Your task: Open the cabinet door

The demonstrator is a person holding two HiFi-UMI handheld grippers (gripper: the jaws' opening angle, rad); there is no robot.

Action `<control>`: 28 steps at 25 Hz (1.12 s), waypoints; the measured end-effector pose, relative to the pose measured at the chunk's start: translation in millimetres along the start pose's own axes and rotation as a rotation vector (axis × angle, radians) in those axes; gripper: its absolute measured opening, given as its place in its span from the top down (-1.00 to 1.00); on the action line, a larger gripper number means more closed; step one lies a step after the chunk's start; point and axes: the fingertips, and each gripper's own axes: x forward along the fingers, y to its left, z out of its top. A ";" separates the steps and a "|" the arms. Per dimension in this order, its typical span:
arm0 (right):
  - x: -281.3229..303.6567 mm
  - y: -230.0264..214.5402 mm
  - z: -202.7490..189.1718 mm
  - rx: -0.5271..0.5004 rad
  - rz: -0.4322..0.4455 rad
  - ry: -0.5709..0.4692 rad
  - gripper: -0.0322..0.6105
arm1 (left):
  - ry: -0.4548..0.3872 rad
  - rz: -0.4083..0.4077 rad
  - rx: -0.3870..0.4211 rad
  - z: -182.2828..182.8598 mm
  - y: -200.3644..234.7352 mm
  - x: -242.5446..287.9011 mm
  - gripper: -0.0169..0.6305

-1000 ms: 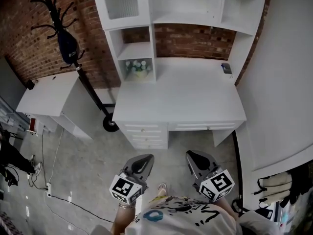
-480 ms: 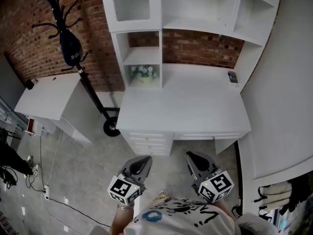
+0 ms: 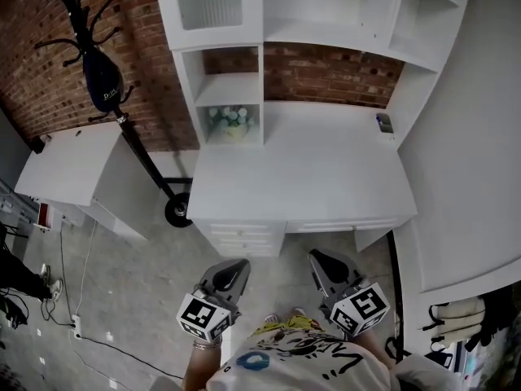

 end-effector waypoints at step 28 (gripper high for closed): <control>106.1 -132.6 36.0 0.033 0.123 0.003 0.81 | -0.007 0.097 0.030 47.3 70.6 143.6 0.90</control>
